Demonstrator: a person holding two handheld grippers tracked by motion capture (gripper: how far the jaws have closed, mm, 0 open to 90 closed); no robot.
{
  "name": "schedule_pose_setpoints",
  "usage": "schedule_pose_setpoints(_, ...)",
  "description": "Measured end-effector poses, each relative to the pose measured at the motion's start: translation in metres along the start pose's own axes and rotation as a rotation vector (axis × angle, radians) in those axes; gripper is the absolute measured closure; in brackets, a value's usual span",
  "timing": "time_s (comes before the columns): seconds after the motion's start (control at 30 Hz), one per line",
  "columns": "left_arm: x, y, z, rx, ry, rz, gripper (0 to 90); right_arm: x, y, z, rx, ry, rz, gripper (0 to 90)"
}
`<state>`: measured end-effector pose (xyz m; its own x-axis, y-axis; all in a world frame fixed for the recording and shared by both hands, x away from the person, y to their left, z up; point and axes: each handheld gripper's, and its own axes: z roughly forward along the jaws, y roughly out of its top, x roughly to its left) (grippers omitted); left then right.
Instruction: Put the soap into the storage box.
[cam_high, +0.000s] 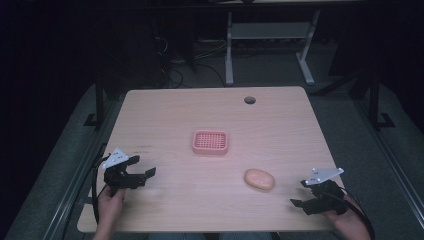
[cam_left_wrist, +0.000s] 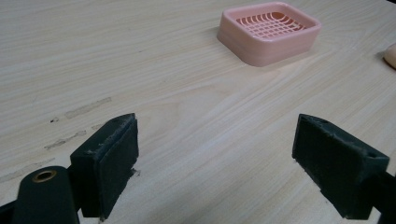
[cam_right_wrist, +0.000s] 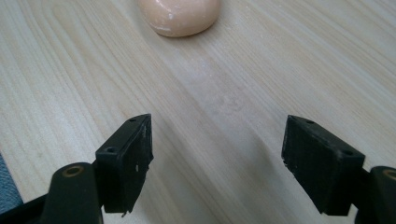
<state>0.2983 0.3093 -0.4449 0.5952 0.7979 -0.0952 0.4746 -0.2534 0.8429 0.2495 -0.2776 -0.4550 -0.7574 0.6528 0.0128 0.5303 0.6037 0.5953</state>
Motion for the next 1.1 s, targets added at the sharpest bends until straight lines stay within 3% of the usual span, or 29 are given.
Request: schedule_pose_setpoints(1.1, -0.002, 0.0, -0.002, -0.003, -0.003, 0.005, 14.2, 0.018, 0.031, 0.007, 0.036, 0.019, -0.092, 23.3)
